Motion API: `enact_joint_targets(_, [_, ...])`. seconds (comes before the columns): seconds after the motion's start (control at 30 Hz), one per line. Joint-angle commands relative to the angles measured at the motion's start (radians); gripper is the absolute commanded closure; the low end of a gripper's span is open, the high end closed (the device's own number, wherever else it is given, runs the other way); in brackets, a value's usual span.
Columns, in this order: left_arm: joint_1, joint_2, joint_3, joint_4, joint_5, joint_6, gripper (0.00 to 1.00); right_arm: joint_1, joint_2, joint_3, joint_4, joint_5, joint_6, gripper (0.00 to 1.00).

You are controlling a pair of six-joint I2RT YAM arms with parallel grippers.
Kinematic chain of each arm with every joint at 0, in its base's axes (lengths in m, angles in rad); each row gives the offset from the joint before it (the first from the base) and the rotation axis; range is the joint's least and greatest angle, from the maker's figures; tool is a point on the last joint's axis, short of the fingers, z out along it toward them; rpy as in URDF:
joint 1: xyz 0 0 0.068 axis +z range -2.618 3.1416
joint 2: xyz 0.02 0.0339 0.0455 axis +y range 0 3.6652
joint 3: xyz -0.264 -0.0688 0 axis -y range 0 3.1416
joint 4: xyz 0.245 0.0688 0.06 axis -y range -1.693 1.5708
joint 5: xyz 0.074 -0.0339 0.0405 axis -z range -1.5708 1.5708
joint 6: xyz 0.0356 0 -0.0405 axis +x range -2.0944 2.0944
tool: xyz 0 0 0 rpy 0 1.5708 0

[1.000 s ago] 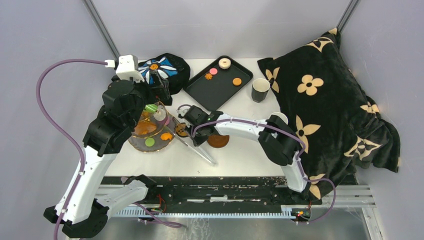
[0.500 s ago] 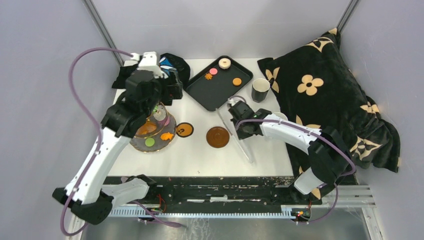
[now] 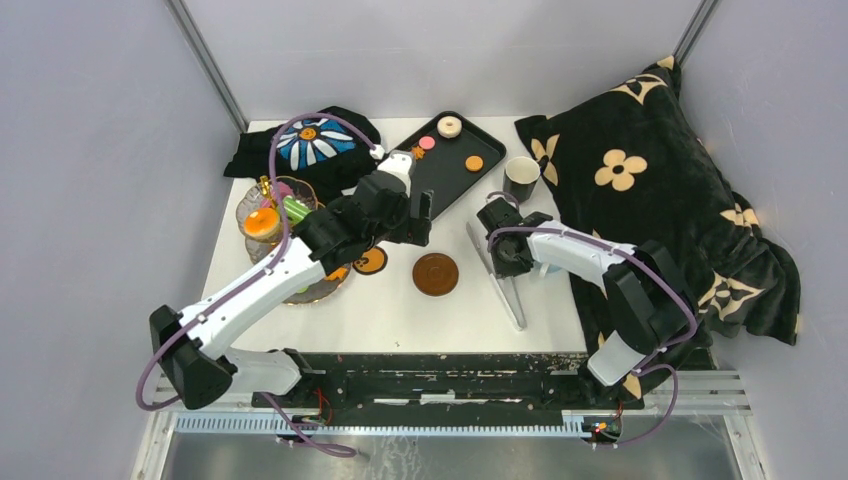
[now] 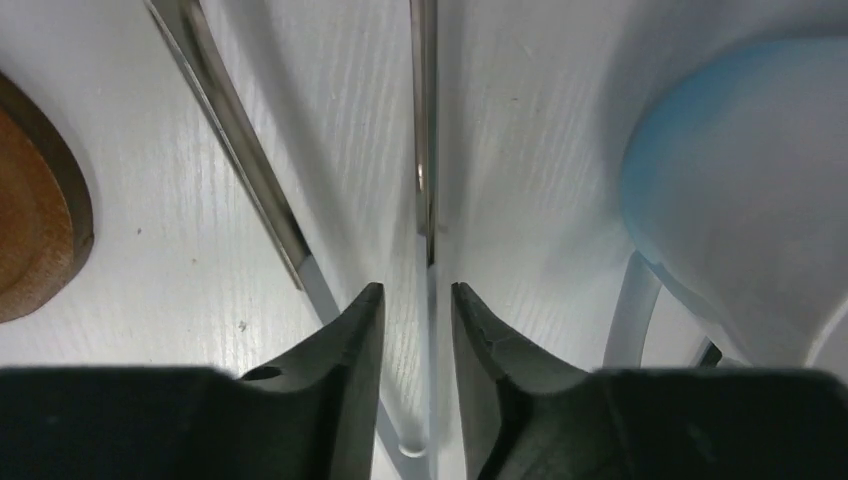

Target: Serve the afternoon tea

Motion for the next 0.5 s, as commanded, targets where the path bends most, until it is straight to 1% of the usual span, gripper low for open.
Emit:
enact_joint_targets(0.0, [0.004, 0.036, -0.025, 0.073, -0.02, -0.072, 0.01, -0.016, -0.035, 0.026, 0.003, 0.039, 0.006, 0.57])
enact_joint_targets(0.1, [0.004, 0.074, -0.06, 0.106, -0.01, -0.098, 0.01, -0.016, -0.097, 0.076, -0.032, 0.011, -0.011, 0.48])
enact_joint_targets(0.27, [0.024, 0.215, -0.074, 0.105, -0.061, -0.165, 0.0, -0.015, -0.213, 0.123, -0.028, -0.017, -0.025, 0.47])
enact_joint_targets(0.37, [0.062, 0.309, -0.07, 0.089, -0.09, -0.213, 0.11, -0.015, -0.253, 0.134, -0.033, -0.017, -0.022, 0.48])
enact_joint_targets(0.47, [0.085, 0.359, -0.095, 0.117, -0.167, -0.238, 0.28, -0.016, -0.288, 0.12, -0.03, -0.018, -0.015, 0.48])
